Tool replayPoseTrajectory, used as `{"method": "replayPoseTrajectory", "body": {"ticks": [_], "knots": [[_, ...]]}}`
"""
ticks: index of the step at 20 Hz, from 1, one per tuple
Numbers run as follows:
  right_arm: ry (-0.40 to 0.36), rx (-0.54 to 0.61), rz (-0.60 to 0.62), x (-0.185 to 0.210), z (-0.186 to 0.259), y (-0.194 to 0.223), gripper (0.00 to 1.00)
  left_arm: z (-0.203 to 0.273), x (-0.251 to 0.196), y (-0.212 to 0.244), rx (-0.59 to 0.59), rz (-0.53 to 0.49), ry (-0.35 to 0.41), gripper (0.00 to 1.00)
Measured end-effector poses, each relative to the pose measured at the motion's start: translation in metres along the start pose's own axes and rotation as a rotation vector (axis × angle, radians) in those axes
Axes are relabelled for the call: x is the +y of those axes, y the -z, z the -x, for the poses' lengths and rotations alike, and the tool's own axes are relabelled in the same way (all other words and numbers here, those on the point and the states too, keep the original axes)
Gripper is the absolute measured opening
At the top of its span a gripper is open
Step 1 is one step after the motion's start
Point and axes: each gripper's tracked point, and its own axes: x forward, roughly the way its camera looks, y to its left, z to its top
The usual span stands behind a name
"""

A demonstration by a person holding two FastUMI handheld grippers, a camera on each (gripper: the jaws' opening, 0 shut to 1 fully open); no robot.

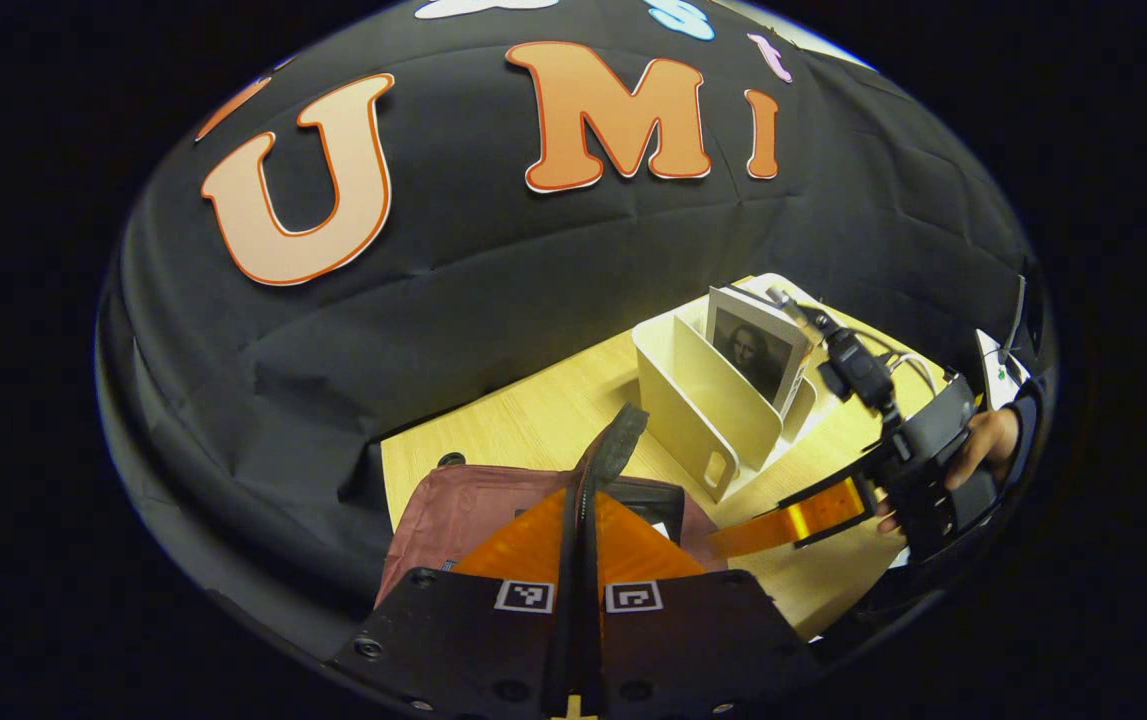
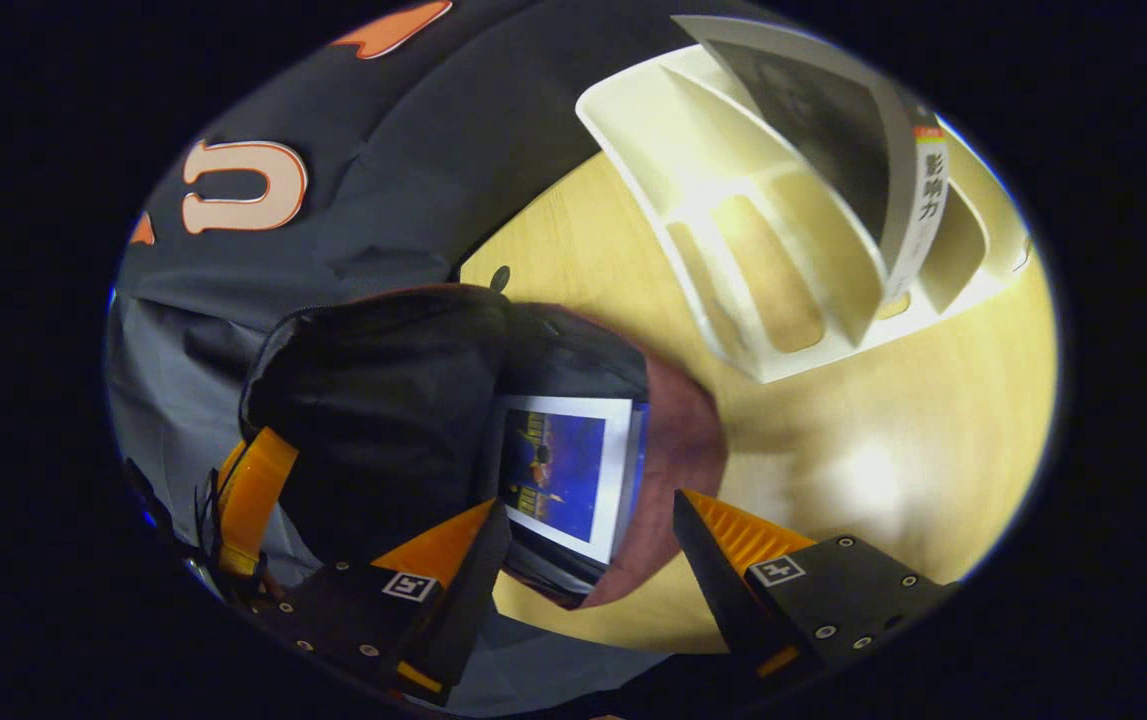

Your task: Open the schoolbag, grab two books from the bookshelf and put them into the schoolbag.

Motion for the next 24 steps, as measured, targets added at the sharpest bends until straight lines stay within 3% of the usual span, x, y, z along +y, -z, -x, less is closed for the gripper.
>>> {"method": "replayPoseTrajectory", "body": {"ticks": [11,19,21,24], "knots": [[0.200,0.000,0.193,-0.045,0.087,-0.036,0.97,-0.012,-0.004,0.008,-0.009,0.046,-0.005,0.05],[0.364,0.008,0.347,-0.068,0.136,-0.091,0.97,-0.021,-0.007,0.013,-0.013,0.084,0.001,0.05],[0.387,0.023,0.370,-0.069,0.141,-0.104,0.98,-0.024,-0.008,0.014,-0.011,0.088,0.001,0.05],[0.362,0.080,0.345,-0.064,0.139,-0.120,0.98,-0.025,-0.007,0.017,-0.010,0.100,0.001,0.05]]}}
